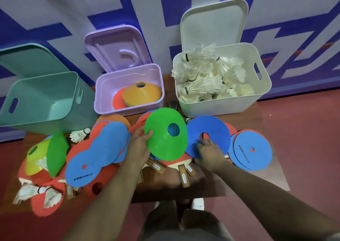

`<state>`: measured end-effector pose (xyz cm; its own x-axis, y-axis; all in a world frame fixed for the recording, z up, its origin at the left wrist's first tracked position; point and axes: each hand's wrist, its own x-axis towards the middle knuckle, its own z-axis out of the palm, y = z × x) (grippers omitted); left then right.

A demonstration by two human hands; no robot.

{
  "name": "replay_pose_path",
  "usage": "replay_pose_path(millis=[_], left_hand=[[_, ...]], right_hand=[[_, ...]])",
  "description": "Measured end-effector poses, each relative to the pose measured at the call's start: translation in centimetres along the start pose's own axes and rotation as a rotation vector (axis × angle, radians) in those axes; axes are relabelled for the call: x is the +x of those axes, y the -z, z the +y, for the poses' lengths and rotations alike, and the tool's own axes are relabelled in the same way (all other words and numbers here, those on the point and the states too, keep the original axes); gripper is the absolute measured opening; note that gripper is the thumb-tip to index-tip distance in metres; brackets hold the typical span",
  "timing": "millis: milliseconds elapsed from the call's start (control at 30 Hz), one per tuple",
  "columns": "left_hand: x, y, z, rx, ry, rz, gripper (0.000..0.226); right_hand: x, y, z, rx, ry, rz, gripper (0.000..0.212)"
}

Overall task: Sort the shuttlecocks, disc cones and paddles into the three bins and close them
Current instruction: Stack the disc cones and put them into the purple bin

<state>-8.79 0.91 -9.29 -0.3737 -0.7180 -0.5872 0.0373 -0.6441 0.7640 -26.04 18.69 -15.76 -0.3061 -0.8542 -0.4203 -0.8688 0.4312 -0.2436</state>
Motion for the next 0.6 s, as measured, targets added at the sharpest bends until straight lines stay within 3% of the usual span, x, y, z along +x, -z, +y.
replay_pose_path(millis=[333,467,600], left_hand=[[-2.3,0.9,4.0,-0.130,-0.174,-0.010,0.021],[-3.6,1.7,5.4,-0.084,-0.231,0.039,0.017],[-5.1,2.4,5.9,-0.123,-0.225,0.011,0.023]], right_hand=[[-3.1,6.9,-0.5,0.359,-0.091,0.505,0.008],[-5.2,12.1,-2.3,0.687,-0.074,0.657,0.014],[-5.7,15.7,-5.2,1.226,-0.031,0.595,0.014]])
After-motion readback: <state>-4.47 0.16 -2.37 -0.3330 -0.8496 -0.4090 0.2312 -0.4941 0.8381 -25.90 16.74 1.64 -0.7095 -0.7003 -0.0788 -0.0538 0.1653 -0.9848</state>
